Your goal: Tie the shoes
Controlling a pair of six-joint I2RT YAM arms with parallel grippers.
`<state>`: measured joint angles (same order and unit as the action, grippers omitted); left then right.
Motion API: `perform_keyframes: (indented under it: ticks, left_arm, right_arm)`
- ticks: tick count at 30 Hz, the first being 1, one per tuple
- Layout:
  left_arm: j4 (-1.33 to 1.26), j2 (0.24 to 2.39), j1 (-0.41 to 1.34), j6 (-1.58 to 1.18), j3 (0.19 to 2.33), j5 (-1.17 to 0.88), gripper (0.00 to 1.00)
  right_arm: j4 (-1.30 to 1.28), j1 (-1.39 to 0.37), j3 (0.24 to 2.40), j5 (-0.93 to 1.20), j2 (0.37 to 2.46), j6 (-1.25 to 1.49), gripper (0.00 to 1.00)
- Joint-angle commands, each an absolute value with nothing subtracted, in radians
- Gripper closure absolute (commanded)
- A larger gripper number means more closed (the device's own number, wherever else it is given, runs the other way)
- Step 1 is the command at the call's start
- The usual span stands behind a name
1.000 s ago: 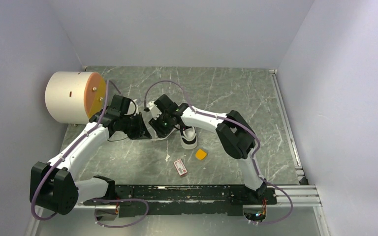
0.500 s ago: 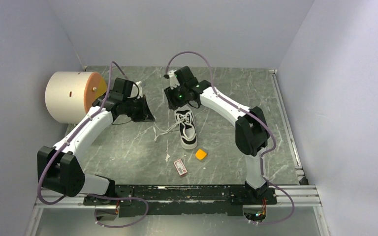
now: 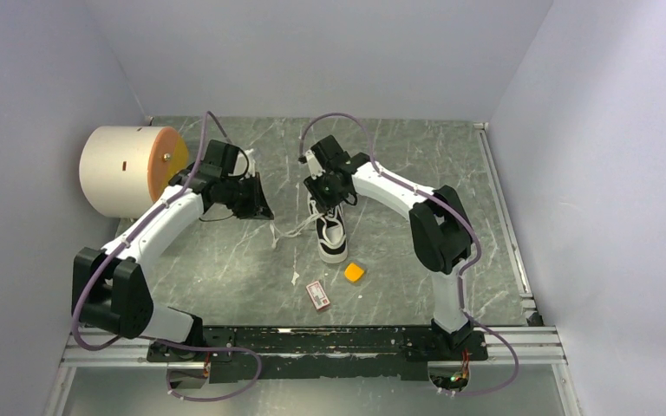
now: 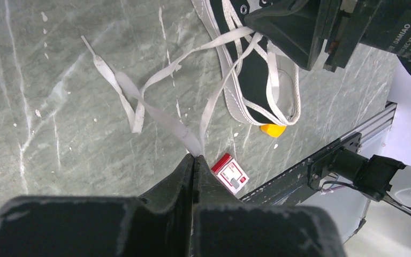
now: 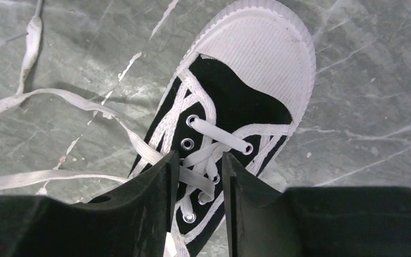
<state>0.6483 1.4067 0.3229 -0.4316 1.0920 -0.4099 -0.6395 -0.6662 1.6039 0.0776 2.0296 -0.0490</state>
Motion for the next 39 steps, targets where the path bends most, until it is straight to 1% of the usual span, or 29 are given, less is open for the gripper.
perform_keyframes:
  ticks: [1,3,8,11,13,14,17,21,24,26,30,32,34,37,39]
  left_arm:
    - [0.651,1.432,0.327,-0.388,1.156,-0.436,0.95]
    - [0.653,1.441,0.327,-0.385,1.169,-0.444,0.95]
    - [0.653,1.45,0.327,-0.385,1.187,-0.451,0.95]
    - [0.653,1.464,0.328,-0.381,1.201,-0.456,0.95]
    - [0.65,1.477,0.327,-0.378,1.216,-0.462,0.95]
    - [0.644,1.485,0.327,-0.374,1.221,-0.473,0.95]
    - [0.603,1.52,0.328,-0.371,1.249,-0.522,0.95]
    - [0.53,1.62,0.355,-0.395,1.329,-0.565,0.95]
    - [0.515,1.756,0.39,-0.4,1.441,-0.589,0.95]
    - [0.54,1.878,0.409,-0.394,1.55,-0.62,0.95]
    - [0.553,2.042,0.429,-0.386,1.674,-0.684,0.95]
    - [0.555,2.079,0.437,-0.384,1.694,-0.699,0.95]
    - [0.56,2.077,0.437,-0.384,1.679,-0.673,0.95]
    - [0.541,2.03,0.437,-0.391,1.607,-0.643,0.95]
    - [0.532,1.996,0.437,-0.392,1.562,-0.634,0.95]
  right_arm:
    - [-0.629,-0.647,1.578,0.14,1.989,-0.035,0.63]
    - [-0.626,-0.642,1.578,0.144,1.99,-0.029,0.65]
    - [-0.634,-0.64,1.593,0.182,1.975,-0.024,0.83]
    - [-0.632,-0.64,1.59,0.18,1.942,-0.016,0.86]
    - [-0.625,-0.64,1.583,0.174,1.912,-0.01,0.98]
    - [-0.625,-0.64,1.58,0.165,1.903,-0.005,1.0]
    - [-0.61,-0.635,1.553,0.166,1.867,-0.002,1.0]
    - [-0.527,-0.624,1.463,0.234,1.805,0.027,1.0]
    - [-0.425,-0.611,1.372,0.26,1.757,0.049,1.0]
    - [-0.394,-0.593,1.346,0.291,1.742,0.065,1.0]
    - [-0.338,-0.574,1.303,0.331,1.713,0.09,1.0]
    - [-0.308,-0.57,1.284,0.348,1.703,0.103,1.0]
    - [-0.309,-0.568,1.287,0.331,1.716,0.104,1.0]
    - [-0.4,-0.566,1.342,0.248,1.763,0.077,0.99]
    - [-0.479,-0.566,1.373,0.166,1.779,0.056,0.94]
